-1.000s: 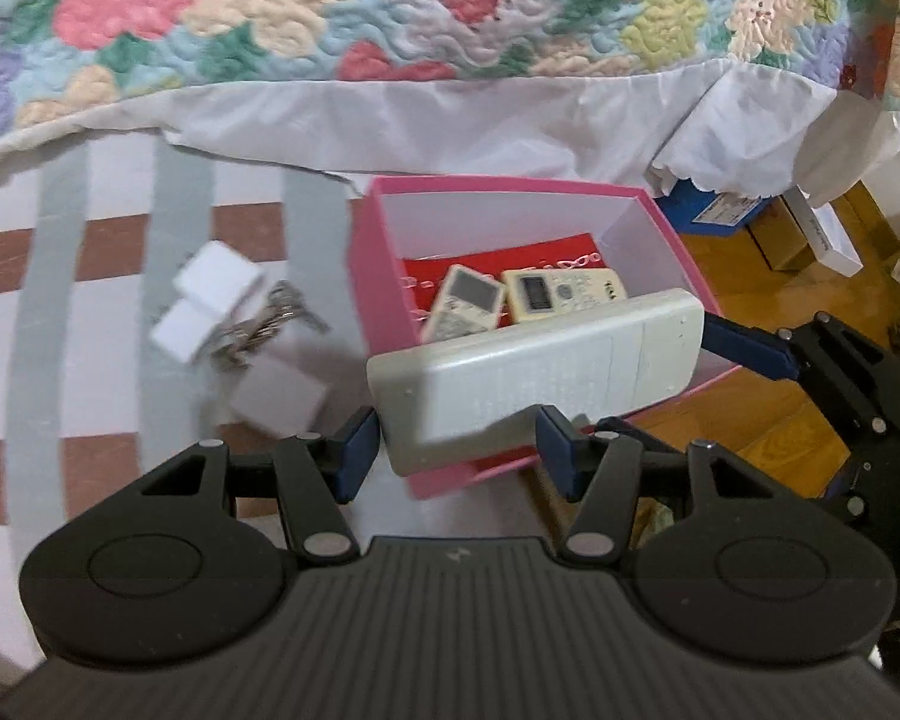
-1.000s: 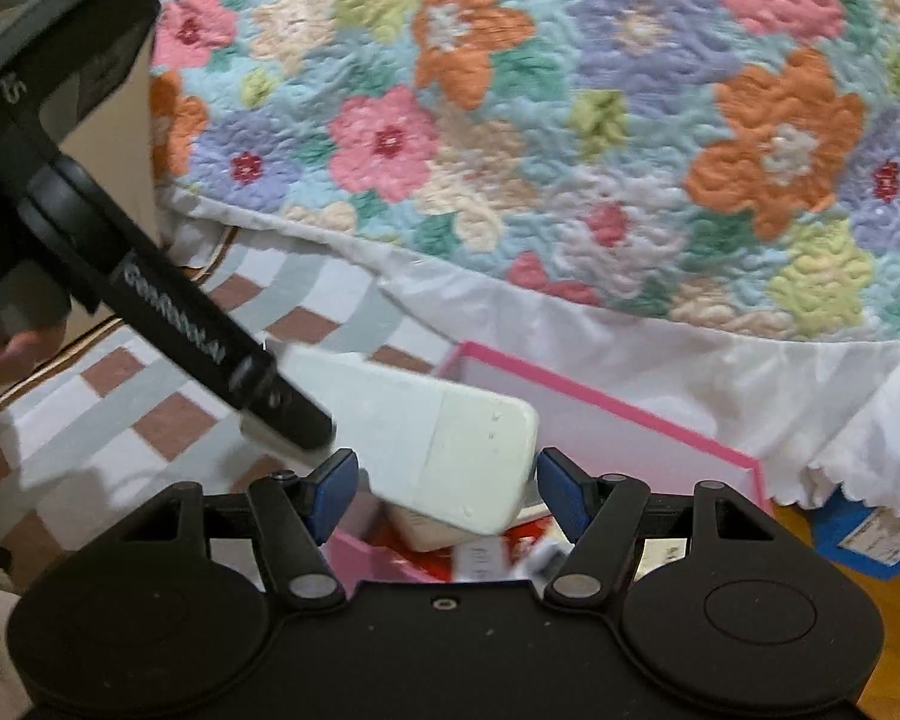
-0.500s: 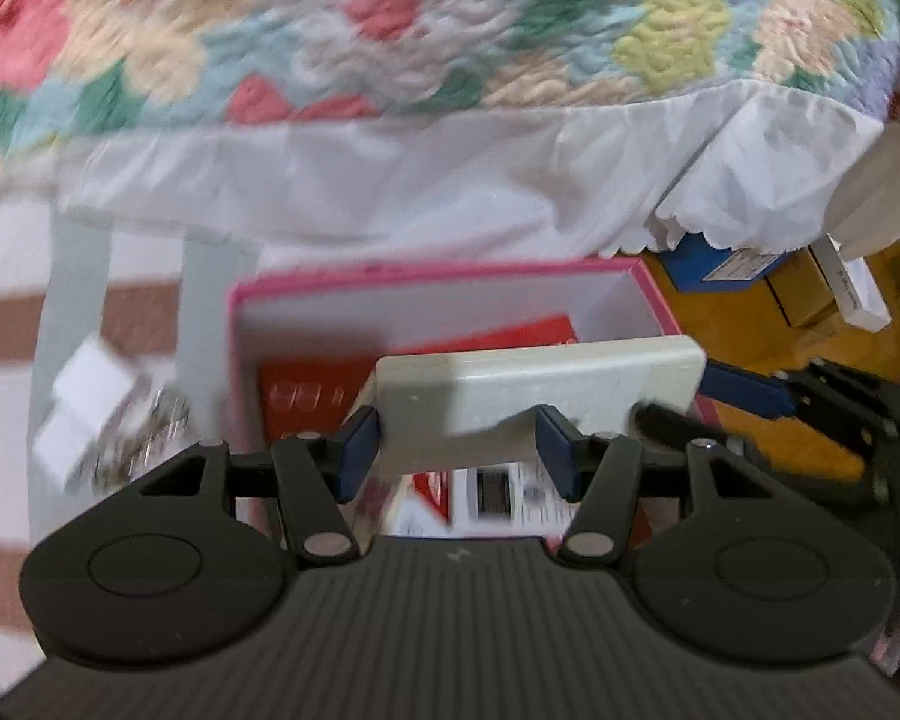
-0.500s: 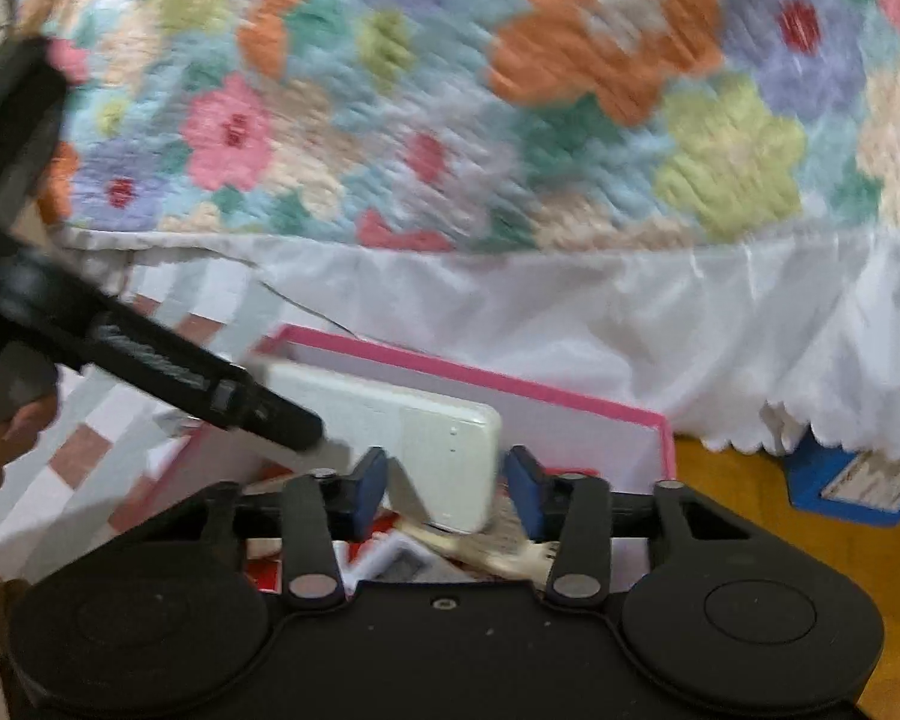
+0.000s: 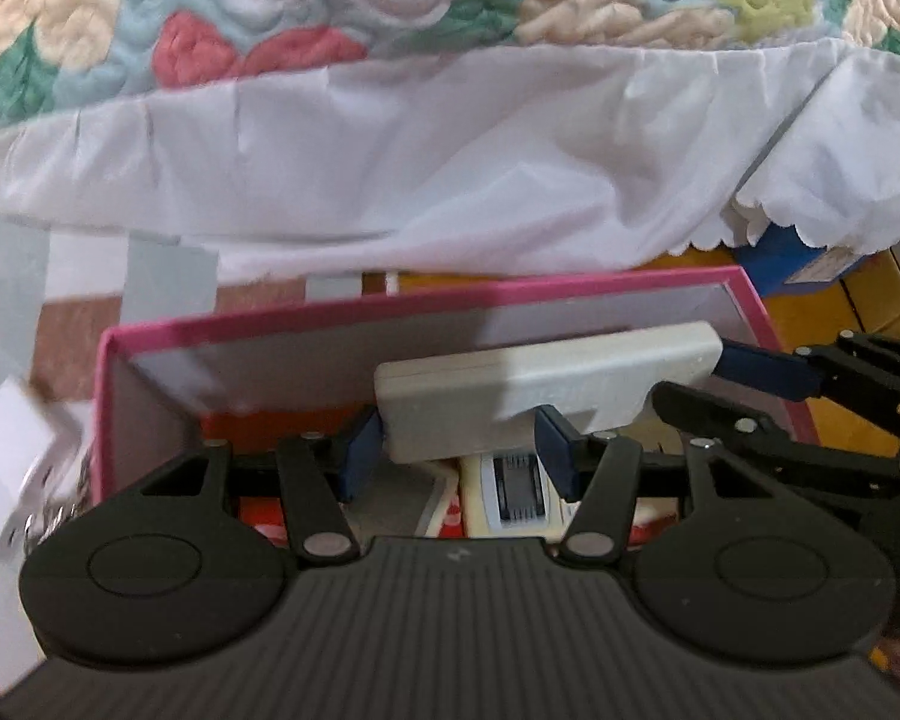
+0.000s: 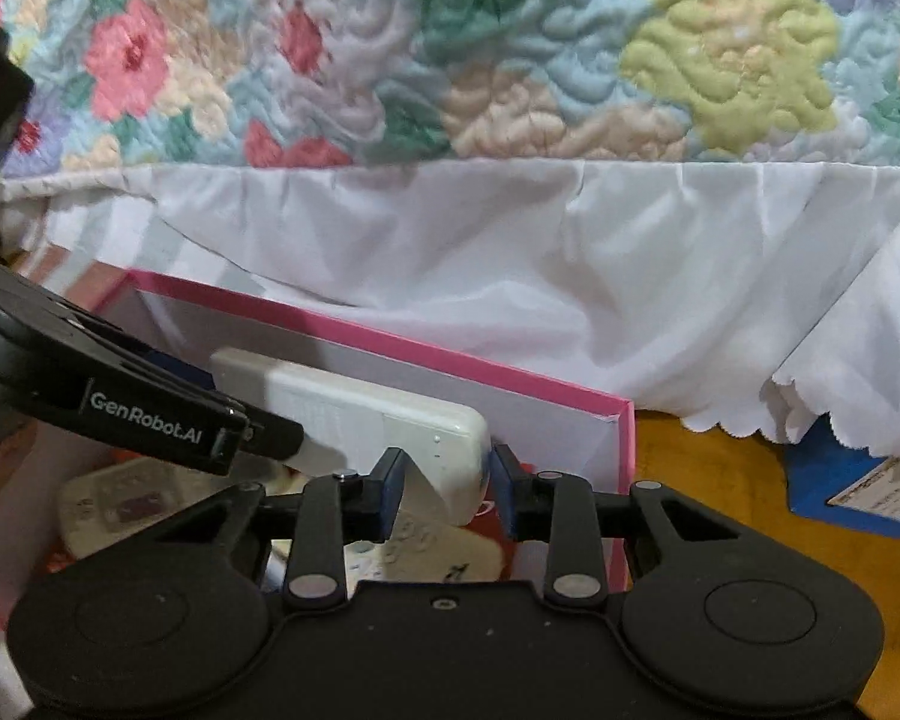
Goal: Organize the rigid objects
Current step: 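Carry the white remote into the pink box and release it, then move the left gripper back to a white charger cube, then close the left gripper on the white charger cube, then carry the charger cube into the pink box and release it, then move the left gripper back to the other white charger cube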
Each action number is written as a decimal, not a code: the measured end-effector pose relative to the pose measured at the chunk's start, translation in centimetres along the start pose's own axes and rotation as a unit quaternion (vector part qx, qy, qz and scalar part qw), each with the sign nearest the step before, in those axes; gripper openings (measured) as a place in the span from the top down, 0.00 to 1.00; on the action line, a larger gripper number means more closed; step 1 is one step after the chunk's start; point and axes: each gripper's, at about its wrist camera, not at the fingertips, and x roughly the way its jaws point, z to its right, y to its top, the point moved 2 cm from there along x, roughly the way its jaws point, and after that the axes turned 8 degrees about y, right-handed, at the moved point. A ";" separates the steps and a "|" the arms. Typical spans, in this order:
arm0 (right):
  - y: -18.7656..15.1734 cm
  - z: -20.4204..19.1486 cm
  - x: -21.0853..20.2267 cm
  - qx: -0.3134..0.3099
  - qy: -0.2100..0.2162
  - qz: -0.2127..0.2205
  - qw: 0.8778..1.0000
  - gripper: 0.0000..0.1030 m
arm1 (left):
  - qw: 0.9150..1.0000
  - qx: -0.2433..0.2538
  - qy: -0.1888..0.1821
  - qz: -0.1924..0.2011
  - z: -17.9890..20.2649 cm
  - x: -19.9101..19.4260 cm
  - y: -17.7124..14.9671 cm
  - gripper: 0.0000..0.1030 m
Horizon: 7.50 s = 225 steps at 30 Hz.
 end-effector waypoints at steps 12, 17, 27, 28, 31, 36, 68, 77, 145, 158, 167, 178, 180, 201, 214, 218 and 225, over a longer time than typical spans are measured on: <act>-0.8 1.6 0.2 0.063 -0.009 0.015 0.998 0.61 | 1.000 0.026 0.002 -0.002 1.7 0.0 0.0 0.43; -1.5 0.4 -2.6 0.076 0.021 0.024 0.997 0.61 | 0.999 0.032 -0.034 -0.012 0.4 -3.7 0.3 0.43; -1.3 -6.2 -10.6 0.074 0.115 0.038 0.990 0.58 | 0.992 0.117 -0.042 0.019 -3.4 -14.7 -0.6 0.43; -1.2 -7.0 -11.3 0.070 0.122 0.038 0.989 0.56 | 0.991 0.122 -0.044 0.019 -4.0 -15.8 -0.8 0.43; -0.9 -9.5 -12.9 0.056 0.147 0.034 0.987 0.52 | 0.990 0.134 -0.047 0.017 -5.8 -18.1 -1.3 0.43; -0.2 -14.7 -14.3 0.021 0.201 0.030 0.979 0.48 | 0.990 0.139 -0.024 0.029 -10.2 -20.8 -2.7 0.42; -5.4 -30.9 5.7 0.049 0.065 -0.006 0.997 0.34 | 0.994 0.101 -0.050 0.014 -22.8 -6.1 -11.4 0.41; -5.9 -29.8 8.3 0.085 0.053 0.022 0.995 0.32 | 0.991 0.039 -0.127 -0.009 -23.8 -3.6 -10.9 0.71; 0.4 -20.3 -10.6 0.048 0.016 0.046 0.998 0.41 | 0.982 0.087 -0.165 -0.018 -8.7 -19.9 -4.6 0.62; -1.1 -11.2 -1.3 0.280 0.094 -0.009 0.955 0.41 | 0.984 0.097 -0.103 -0.105 -4.6 -8.8 -0.2 0.62; 0.7 -10.8 3.7 0.212 0.112 0.001 0.971 0.41 | 0.993 0.083 -0.049 -0.074 -5.3 -5.4 1.3 0.63; 0.6 -12.2 1.3 0.135 0.094 0.041 0.985 0.39 | 0.995 0.088 -0.049 -0.016 -7.2 -9.3 1.1 0.53; 0.1 -12.5 -0.6 0.134 0.095 0.054 0.985 0.39 | 0.995 0.091 -0.048 -0.016 -7.9 -10.5 0.6 0.52; -0.5 -21.5 -13.2 0.051 0.076 0.030 0.995 0.32 | 0.990 0.140 0.001 0.030 -13.7 -23.7 -6.6 0.15; 0.5 -28.8 -8.9 -0.018 0.167 0.112 0.979 0.12 | 0.994 0.073 -0.005 0.086 -23.8 -21.7 -7.6 0.09; 0.7 -29.7 -4.6 0.021 0.173 0.092 0.980 0.12 | 0.996 0.036 -0.016 0.084 -26.7 -19.2 -7.5 0.09; 0.0 -32.6 1.9 -0.032 0.135 0.060 0.988 0.13 | 0.997 0.017 -0.023 0.072 -29.9 -13.8 -8.3 0.09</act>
